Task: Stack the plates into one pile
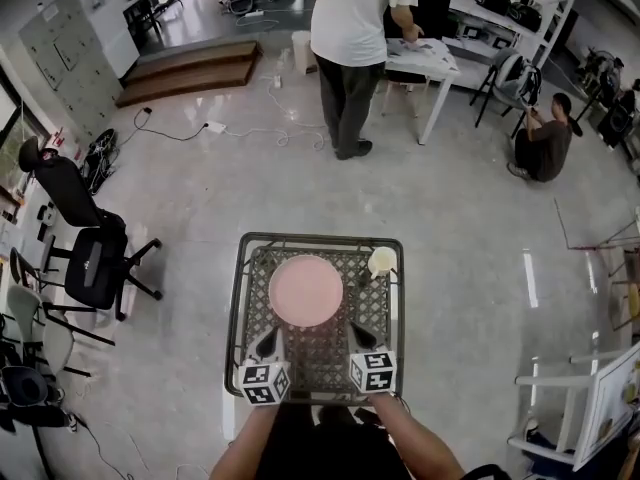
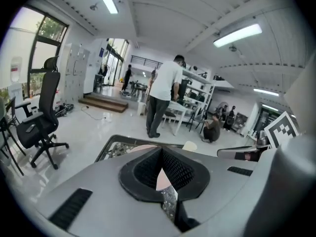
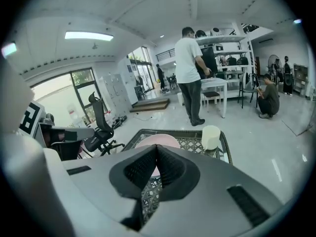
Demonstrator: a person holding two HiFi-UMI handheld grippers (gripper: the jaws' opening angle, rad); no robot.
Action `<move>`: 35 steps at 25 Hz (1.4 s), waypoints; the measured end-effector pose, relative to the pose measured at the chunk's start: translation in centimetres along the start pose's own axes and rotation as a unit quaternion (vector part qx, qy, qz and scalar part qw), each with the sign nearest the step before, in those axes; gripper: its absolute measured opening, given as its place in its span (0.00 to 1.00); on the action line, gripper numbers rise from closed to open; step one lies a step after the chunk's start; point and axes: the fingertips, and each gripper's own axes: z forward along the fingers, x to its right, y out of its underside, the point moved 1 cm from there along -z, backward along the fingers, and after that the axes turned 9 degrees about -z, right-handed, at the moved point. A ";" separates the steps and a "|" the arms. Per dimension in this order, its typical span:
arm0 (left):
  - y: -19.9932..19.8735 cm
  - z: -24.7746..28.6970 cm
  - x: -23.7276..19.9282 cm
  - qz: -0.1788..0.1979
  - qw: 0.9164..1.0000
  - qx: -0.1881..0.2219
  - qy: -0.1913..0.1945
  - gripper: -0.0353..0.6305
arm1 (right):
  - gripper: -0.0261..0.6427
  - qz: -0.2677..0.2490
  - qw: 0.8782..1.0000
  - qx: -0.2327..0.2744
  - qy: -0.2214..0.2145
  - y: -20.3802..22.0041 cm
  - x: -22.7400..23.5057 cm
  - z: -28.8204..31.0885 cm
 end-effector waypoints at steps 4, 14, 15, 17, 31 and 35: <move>-2.3 -4.4 3.0 0.008 0.999 0.049 0.013 0.08 | 0.05 0.010 0.999 0.045 -0.015 -2.0 -1.1 -4.3; -4.8 -11.2 7.1 0.058 0.991 0.108 0.052 0.08 | 0.05 -0.021 0.993 0.113 -0.006 -4.2 -4.5 -12.7; -5.4 -12.0 7.4 0.059 0.990 0.116 0.061 0.08 | 0.05 -0.030 0.992 0.120 -0.001 -4.5 -4.9 -13.5; -6.4 -13.4 8.1 0.063 0.986 0.134 0.072 0.08 | 0.05 -0.049 0.990 0.132 0.009 -5.1 -5.8 -15.0; -7.3 -14.3 6.5 0.068 0.981 0.138 0.115 0.08 | 0.05 -0.052 0.986 0.159 0.024 -6.6 -9.5 -15.7; -7.7 -14.2 6.2 0.062 0.981 0.142 0.117 0.08 | 0.05 -0.055 0.985 0.161 0.024 -6.8 -10.0 -15.4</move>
